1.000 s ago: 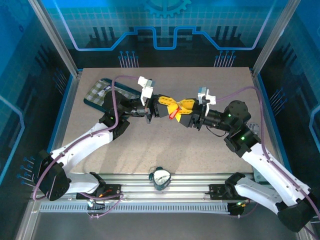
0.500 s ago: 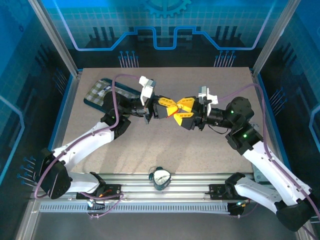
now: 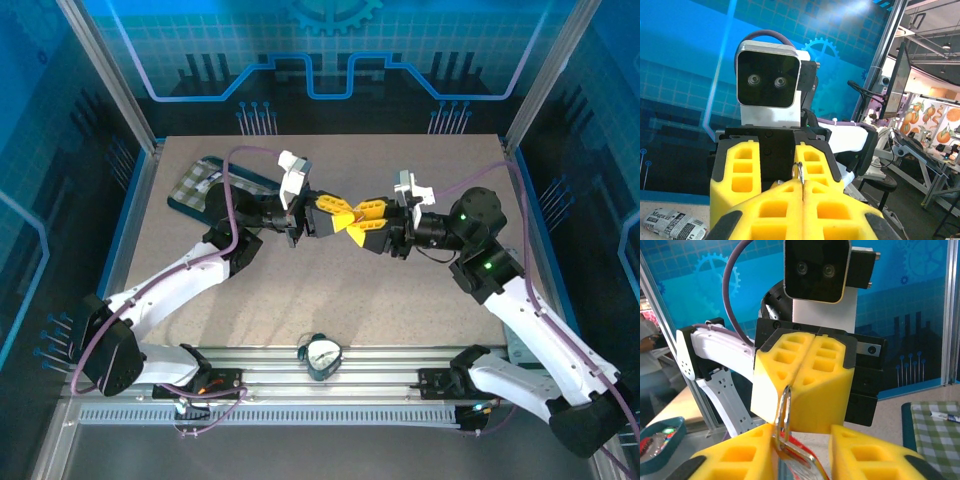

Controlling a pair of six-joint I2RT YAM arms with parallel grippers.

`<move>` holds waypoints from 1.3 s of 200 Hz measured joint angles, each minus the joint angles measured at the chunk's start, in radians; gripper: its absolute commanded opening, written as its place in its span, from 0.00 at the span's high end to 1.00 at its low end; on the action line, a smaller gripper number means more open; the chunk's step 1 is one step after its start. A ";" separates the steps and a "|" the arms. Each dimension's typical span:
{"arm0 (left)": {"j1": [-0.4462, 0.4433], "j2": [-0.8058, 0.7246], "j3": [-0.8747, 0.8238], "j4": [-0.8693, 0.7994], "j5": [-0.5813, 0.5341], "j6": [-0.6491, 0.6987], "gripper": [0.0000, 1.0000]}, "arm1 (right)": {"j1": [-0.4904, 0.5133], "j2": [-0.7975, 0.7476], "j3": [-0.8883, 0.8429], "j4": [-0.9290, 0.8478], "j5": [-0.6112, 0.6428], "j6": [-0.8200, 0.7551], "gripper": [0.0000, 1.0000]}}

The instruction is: Remove the keys from the keyring

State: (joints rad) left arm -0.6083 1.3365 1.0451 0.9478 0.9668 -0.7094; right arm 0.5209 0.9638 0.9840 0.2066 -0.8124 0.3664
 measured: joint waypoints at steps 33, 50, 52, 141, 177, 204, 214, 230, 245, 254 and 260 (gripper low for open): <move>0.003 0.004 0.000 0.004 -0.004 0.000 1.00 | -0.005 -0.018 -0.011 0.001 0.021 -0.001 0.81; 0.003 0.009 0.000 0.004 -0.004 0.000 1.00 | -0.011 -0.034 -0.024 -0.003 0.028 -0.001 0.81; 0.003 0.010 0.000 0.004 -0.004 0.000 1.00 | -0.011 -0.035 -0.025 -0.004 0.029 -0.001 0.82; 0.016 0.015 0.001 0.016 -0.012 0.000 1.00 | -0.024 -0.087 -0.039 -0.055 0.053 -0.020 0.85; 0.017 0.015 0.001 0.013 -0.020 0.000 1.00 | -0.024 -0.098 -0.040 -0.079 0.107 -0.034 0.87; 0.018 0.015 0.001 -0.002 -0.038 0.001 1.00 | -0.021 -0.118 -0.041 -0.103 0.171 -0.048 0.88; 0.018 0.015 0.001 -0.004 -0.044 0.001 1.00 | -0.017 -0.127 -0.041 -0.111 0.189 -0.054 0.88; 0.018 0.015 0.001 -0.008 -0.048 0.001 1.00 | -0.011 -0.138 -0.041 -0.125 0.212 -0.064 0.86; 0.018 0.015 0.001 -0.009 -0.049 0.001 1.00 | 0.003 -0.140 -0.040 -0.139 0.242 -0.079 0.79; 0.018 0.015 0.001 -0.008 -0.049 0.001 1.00 | 0.012 -0.140 -0.040 -0.150 0.270 -0.097 0.79; 0.019 0.015 0.001 -0.008 -0.050 0.001 1.00 | 0.019 -0.139 -0.040 -0.158 0.288 -0.105 0.78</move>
State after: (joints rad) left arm -0.5896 1.3514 1.0462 0.9398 0.9173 -0.7082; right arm 0.5400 0.8249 0.9443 0.0486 -0.5243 0.2615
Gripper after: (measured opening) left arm 0.067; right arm 0.209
